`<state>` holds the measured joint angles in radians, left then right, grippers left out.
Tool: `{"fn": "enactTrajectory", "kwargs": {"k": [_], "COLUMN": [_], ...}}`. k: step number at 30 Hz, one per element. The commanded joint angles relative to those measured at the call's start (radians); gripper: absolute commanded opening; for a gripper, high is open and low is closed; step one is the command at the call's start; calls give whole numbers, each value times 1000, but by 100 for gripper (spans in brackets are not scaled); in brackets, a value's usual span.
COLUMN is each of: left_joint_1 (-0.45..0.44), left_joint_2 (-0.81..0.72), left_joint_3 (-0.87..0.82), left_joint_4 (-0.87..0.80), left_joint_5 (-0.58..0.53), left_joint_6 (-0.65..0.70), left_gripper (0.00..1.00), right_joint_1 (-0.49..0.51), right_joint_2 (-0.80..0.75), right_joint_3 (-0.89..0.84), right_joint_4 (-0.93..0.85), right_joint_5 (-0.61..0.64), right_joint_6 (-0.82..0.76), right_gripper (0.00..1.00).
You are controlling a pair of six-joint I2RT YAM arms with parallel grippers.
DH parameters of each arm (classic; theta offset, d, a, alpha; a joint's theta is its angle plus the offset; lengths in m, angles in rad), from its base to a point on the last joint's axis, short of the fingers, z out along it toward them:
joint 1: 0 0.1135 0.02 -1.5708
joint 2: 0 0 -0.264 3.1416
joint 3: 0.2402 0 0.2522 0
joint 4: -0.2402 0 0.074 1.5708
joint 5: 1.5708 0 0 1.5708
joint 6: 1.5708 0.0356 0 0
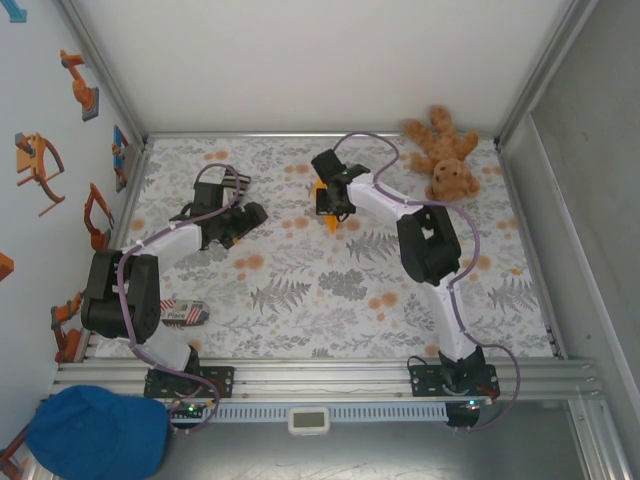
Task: Fold a paper plane with a square sheet of paper (pick it up from the middle)
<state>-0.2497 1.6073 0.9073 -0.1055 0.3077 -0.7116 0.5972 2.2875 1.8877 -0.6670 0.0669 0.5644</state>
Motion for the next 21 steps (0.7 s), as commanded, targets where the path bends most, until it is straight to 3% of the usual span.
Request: {"fn": "enactTrajectory", "kwargs": {"k": [1,10,21], "left_joint_1": [-11,-16,-20], "left_joint_2": [14,29,35], "left_joint_3": [-4,10,16], "left_joint_4": [-8,-13,-15], "left_joint_5": [20,20,21], "left_joint_6": [21,24,25], "left_gripper": [86,86,86], "right_joint_1": [-12,-14,-14], "right_joint_2": [49,105,135], "right_joint_3": [31,75,72], "right_joint_4": [-17,-61,-82], "right_joint_5": [-19,-3,20], "right_joint_6": [7,-5,-11], "right_gripper": [5,6,19]}}
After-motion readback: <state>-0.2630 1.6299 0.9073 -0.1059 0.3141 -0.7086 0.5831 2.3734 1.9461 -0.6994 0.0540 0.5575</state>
